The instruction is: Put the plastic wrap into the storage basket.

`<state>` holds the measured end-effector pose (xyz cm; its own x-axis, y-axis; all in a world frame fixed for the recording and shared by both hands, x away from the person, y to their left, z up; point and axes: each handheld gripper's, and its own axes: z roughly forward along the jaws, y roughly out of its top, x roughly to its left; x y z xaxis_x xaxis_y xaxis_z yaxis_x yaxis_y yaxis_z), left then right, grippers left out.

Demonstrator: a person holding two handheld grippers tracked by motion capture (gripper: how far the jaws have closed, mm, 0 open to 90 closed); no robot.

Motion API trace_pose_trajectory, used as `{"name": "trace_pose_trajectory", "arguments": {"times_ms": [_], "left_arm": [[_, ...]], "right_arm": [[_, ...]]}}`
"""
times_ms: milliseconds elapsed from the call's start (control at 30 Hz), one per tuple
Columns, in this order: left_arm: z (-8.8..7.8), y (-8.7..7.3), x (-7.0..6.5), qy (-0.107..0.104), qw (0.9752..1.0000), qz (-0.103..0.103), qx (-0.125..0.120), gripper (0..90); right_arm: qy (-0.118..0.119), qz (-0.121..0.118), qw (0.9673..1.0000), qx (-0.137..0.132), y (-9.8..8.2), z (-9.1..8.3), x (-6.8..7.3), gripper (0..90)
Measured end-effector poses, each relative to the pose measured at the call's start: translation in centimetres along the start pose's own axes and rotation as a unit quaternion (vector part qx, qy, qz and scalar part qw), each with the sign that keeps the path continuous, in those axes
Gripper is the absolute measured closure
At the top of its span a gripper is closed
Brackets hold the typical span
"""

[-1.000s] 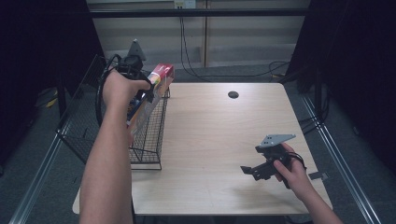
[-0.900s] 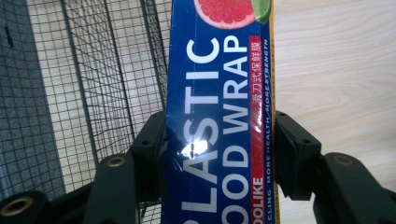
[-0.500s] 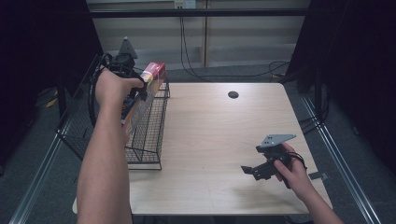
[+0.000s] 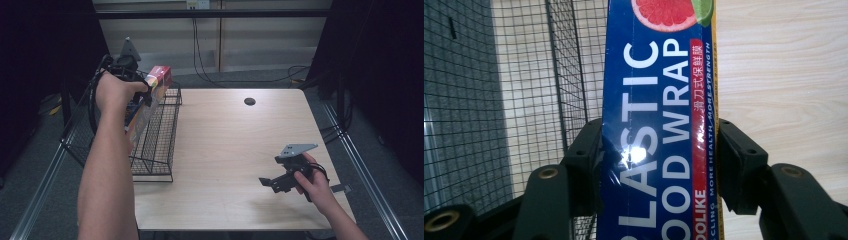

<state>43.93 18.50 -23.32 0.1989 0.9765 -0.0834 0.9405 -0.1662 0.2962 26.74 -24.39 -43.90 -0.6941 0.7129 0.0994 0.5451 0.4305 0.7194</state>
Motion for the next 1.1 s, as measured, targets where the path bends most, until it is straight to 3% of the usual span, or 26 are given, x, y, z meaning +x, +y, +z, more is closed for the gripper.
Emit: {"name": "trace_pose_trajectory", "arguments": {"times_ms": [200, 800, 1100], "left_arm": [[-0.3, 0.0, 0.9, 0.011, 0.9999, -0.004, -0.001, 45.1], [-1.1, -0.4, 3.0, 0.016, 0.9994, -0.032, 0.0, 45.2], [-1.3, -0.6, 3.9, 0.032, 0.9986, -0.043, -0.004, 45.1]], "right_arm": [[0.001, -0.002, 1.0, 0.004, 0.0, 0.0, 0.0, 2.1], [-0.002, -0.001, 1.0, 0.004, 0.1, 0.1, 0.1, 2.0], [0.0, -0.004, 1.0, 0.004, 0.1, 0.1, 0.1, 2.0]]}}
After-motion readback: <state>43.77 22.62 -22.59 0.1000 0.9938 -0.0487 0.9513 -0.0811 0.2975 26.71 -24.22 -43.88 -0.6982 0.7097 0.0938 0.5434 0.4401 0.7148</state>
